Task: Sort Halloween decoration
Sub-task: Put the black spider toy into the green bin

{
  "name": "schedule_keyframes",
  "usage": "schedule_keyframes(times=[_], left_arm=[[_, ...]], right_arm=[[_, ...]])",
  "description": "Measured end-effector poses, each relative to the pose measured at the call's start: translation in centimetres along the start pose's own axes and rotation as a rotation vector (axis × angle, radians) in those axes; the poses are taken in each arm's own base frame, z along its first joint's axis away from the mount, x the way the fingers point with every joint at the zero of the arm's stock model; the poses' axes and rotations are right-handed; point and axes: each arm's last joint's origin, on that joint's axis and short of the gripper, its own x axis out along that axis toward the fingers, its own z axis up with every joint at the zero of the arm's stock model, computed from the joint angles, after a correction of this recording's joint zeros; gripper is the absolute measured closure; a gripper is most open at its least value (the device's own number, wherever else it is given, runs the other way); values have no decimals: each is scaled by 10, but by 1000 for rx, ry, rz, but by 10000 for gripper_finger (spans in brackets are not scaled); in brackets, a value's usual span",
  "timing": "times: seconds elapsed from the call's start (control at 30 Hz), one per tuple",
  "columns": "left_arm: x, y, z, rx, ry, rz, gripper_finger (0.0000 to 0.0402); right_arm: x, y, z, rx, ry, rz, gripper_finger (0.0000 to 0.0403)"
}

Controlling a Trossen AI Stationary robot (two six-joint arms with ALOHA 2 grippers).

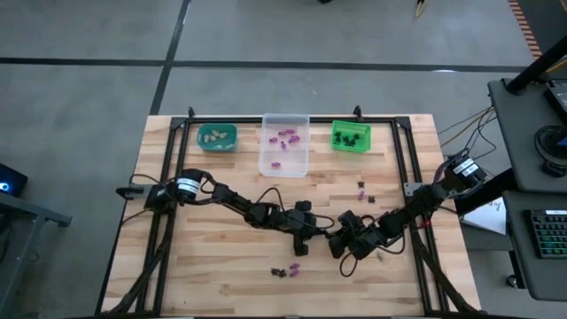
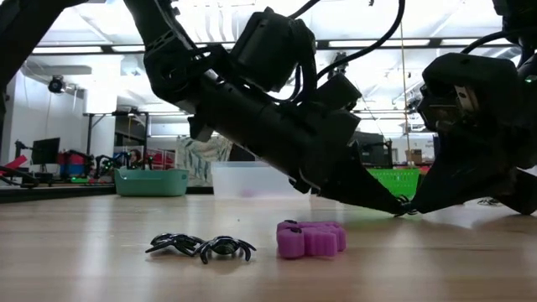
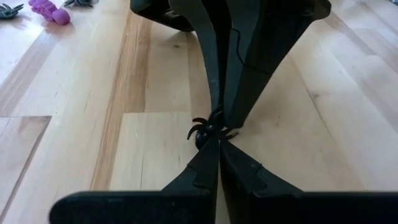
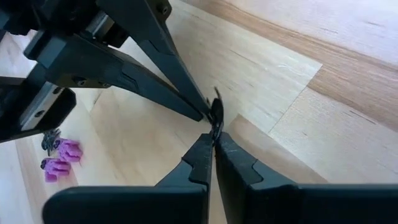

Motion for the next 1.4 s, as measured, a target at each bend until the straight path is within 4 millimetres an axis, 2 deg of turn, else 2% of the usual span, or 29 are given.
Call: schedule_keyframes(times=[0.47,0.83,0.97,1.13,1.23,1.4], left_arm=[[-6,0,9,-1,-10,0,402],[-34,0,29,54,-3,16,402],[-57,3,32,90,-18,110,402],[-99,10,36,145,-47,254,402],[-126,14,36,167,-64,323,402],[-170,18,38,127,-130,356,402]], right_arm=[[0,3,1,-99,-28,-5,394],[0,4,4,-120,-60,-9,394],[-2,11,10,-147,-100,5,394],[3,23,33,-221,-143,5,394],[7,33,53,-294,-158,13,394],[13,49,100,-423,-207,20,394]])
